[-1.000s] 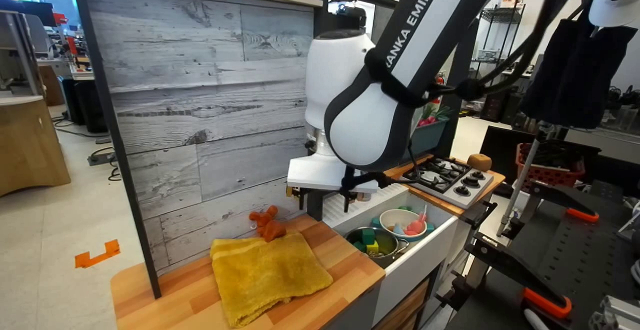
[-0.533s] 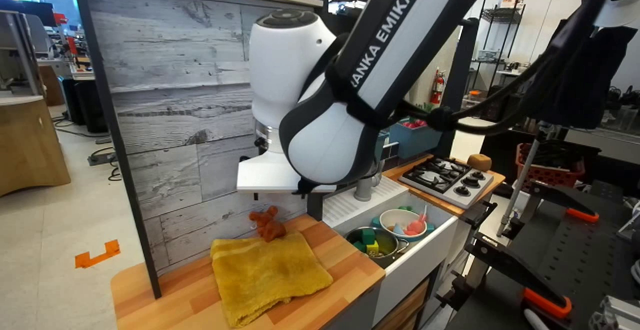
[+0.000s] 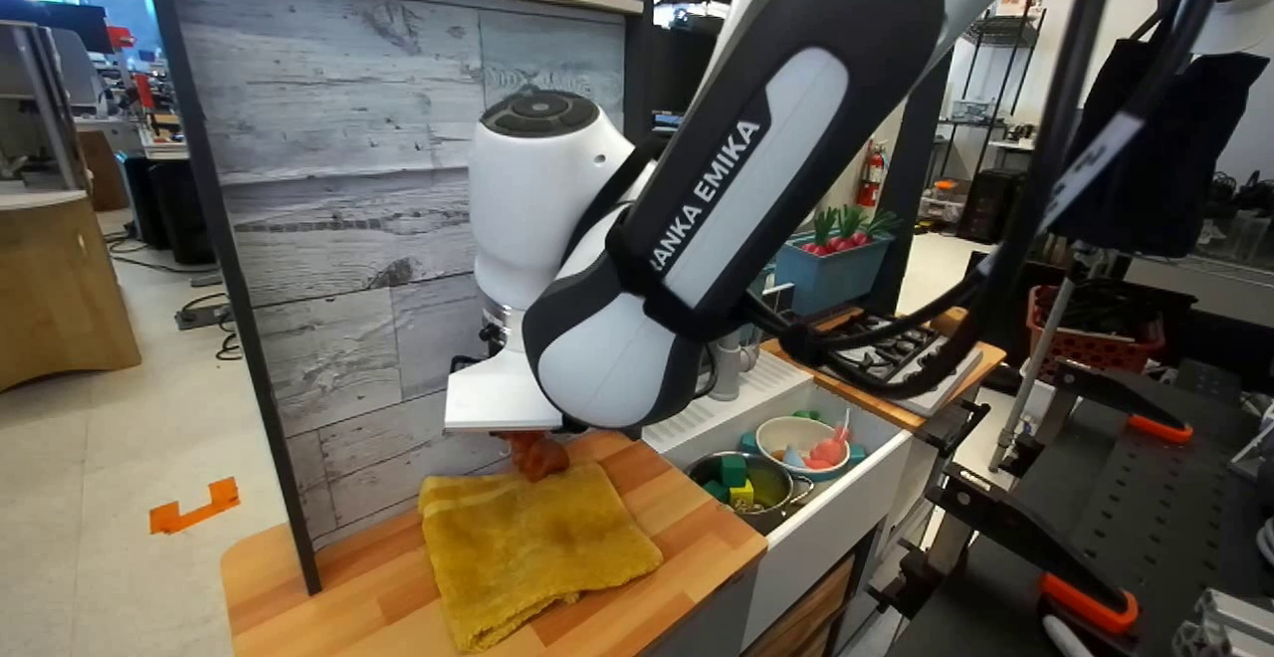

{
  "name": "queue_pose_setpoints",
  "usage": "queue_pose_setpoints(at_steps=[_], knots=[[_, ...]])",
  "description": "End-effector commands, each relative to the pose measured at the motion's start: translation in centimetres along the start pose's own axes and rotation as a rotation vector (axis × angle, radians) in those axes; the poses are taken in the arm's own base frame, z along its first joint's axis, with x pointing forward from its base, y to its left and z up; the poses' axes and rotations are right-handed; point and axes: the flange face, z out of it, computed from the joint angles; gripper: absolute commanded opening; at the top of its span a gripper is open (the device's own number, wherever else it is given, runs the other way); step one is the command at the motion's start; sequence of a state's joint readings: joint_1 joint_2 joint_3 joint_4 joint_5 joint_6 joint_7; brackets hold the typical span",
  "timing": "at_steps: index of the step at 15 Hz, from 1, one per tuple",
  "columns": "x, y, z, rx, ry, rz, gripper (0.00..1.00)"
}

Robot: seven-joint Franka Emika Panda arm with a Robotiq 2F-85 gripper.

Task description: Put the things on the counter inside the pot in the sink, wipe the counter with the towel, and then remove the things from the dish in the sink and put them on the stove

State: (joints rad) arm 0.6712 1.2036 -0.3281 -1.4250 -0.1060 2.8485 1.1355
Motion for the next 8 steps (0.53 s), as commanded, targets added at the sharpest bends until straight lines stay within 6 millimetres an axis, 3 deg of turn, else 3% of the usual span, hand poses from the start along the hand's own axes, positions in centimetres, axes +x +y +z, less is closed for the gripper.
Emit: queue_pose_setpoints(at_steps=[1, 2, 8], knots=[[-0.1, -1.6, 1.3, 0.041, -0.031, -0.001, 0.7], [-0.4, -2.0, 1.4, 0.05, -0.035, -0.005, 0.54], [-0.7, -2.4, 1.5, 0.03, -0.116, -0.038, 0.09]])
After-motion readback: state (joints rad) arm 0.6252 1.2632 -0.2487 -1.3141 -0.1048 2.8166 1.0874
